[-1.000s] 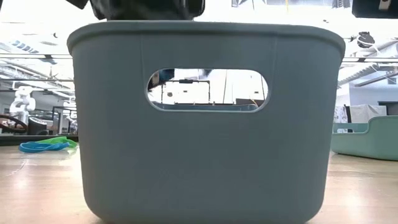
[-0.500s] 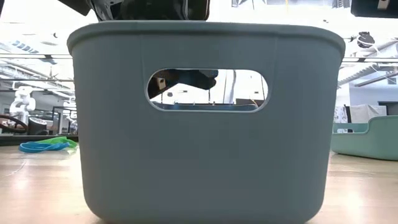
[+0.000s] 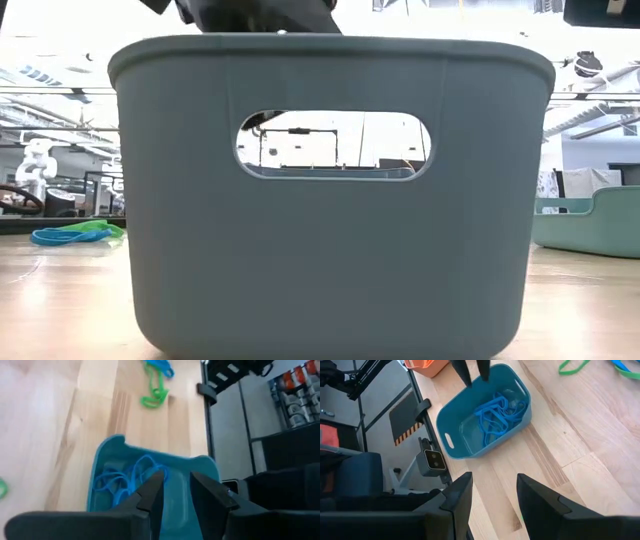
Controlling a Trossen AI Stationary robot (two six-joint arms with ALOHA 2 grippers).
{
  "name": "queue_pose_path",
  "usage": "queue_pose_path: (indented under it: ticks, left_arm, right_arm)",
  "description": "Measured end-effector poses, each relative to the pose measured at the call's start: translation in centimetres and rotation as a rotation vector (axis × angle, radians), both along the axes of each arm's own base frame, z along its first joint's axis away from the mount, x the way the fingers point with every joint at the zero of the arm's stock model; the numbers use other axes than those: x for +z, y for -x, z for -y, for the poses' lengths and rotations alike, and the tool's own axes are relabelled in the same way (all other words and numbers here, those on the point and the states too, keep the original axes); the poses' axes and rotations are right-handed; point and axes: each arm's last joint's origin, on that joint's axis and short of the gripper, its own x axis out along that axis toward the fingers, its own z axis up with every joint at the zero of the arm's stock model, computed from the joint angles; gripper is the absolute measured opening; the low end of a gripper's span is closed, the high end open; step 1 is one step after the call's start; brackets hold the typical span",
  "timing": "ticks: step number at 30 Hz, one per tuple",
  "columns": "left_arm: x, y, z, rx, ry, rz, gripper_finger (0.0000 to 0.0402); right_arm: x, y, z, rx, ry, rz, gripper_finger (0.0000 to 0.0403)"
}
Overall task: Sort rubber bands into baskets
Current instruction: Put the blue rubber band into the blue bin
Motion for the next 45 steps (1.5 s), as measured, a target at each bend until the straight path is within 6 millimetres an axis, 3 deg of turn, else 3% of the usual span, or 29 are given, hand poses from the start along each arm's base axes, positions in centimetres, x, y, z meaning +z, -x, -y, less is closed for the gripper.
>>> queue_pose_path:
  ticks: [5,11,14,19,28,45]
  left_arm:
    - [2.6,2.2,-1.9,0.036,-0.07,-0.073,0.01]
    - [5.0,7.8,-4.4,0.146,-0.225,-0.361,0.01]
    - [5.5,10.5,-5.7,0.307,-0.236,-0.552,0.01]
    - [3.5,13.6,-7.3,0.456,-0.293,-0.791,0.01]
    - [-2.3,14.4,-8.4,0.464,-0.127,-0.846,0.01]
    - [-6.0,15.6,-9.4,0.559,-0.128,-0.807,0.0099]
  right_arm:
    - [0.0,0.0,0.0,-0.001,0.0,0.0,0.0146]
    - [0.0,0.0,0.0,-0.007,0.004,0.006,0.0146]
    - [0.0,-0.1,0.1,-0.024,0.021,0.02,0.0146]
    - [0.0,-0.1,0.2,-0.04,0.036,0.031,0.0146]
    - [0.1,-0.5,0.6,-0.044,0.041,0.034,0.0146]
    - [0.2,-0.6,0.5,-0.049,0.015,0.043,0.0146]
